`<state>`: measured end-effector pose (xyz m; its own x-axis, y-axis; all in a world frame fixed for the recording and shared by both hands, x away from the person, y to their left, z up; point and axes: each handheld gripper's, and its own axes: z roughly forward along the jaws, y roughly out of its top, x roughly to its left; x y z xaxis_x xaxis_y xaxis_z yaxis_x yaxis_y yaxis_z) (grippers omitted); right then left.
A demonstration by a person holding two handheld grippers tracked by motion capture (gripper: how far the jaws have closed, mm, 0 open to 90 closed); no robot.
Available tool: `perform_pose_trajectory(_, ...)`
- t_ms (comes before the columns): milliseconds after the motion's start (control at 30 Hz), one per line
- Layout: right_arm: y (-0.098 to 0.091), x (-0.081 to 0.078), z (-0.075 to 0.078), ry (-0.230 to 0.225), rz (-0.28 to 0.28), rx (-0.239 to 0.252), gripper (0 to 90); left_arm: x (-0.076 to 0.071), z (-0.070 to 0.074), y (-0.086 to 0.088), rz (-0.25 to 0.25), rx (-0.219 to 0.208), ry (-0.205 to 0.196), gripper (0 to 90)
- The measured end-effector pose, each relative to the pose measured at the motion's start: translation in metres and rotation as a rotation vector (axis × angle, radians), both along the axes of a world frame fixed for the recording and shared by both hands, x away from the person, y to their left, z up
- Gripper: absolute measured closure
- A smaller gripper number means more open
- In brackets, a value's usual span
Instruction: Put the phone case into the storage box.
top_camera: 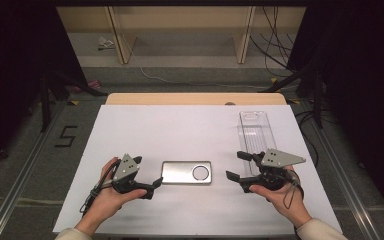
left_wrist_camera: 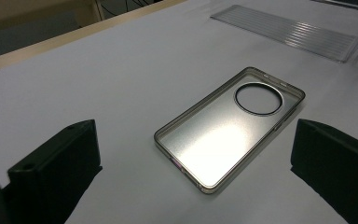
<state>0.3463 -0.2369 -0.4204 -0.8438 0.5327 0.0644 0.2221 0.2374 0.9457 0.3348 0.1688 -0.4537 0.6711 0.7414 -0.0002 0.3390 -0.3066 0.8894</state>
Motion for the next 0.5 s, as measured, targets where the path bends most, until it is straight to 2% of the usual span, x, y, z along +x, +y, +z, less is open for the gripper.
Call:
perform_pose_trajectory(267,0.000,0.000,0.000,0.001,-0.002,0.000,22.8,0.000,0.000,-0.001,-0.002,0.008,-0.001,3.7)
perform_pose_trajectory(300,0.000,-0.001,0.000,0.001,-0.002,0.000,22.8,0.001,0.001,-0.001,-0.005,0.014,0.001,6.1)
perform_pose_trajectory(367,0.001,-0.001,0.000,-0.001,-0.004,-0.003,22.9,0.003,0.003,-0.003,0.005,0.038,-0.006,16.3)
perform_pose_trajectory(400,0.001,-0.001,0.001,-0.002,-0.001,-0.004,23.0,0.005,0.004,-0.004,0.012,0.056,-0.007,16.6)
perform_pose_trajectory(433,0.001,-0.001,0.002,-0.007,0.000,-0.005,23.3,0.007,0.006,-0.004,0.016,0.067,-0.010,20.5)
perform_pose_trajectory(500,0.000,-0.002,0.003,-0.010,-0.005,0.001,23.5,0.012,0.010,-0.005,0.028,0.058,-0.020,35.0)
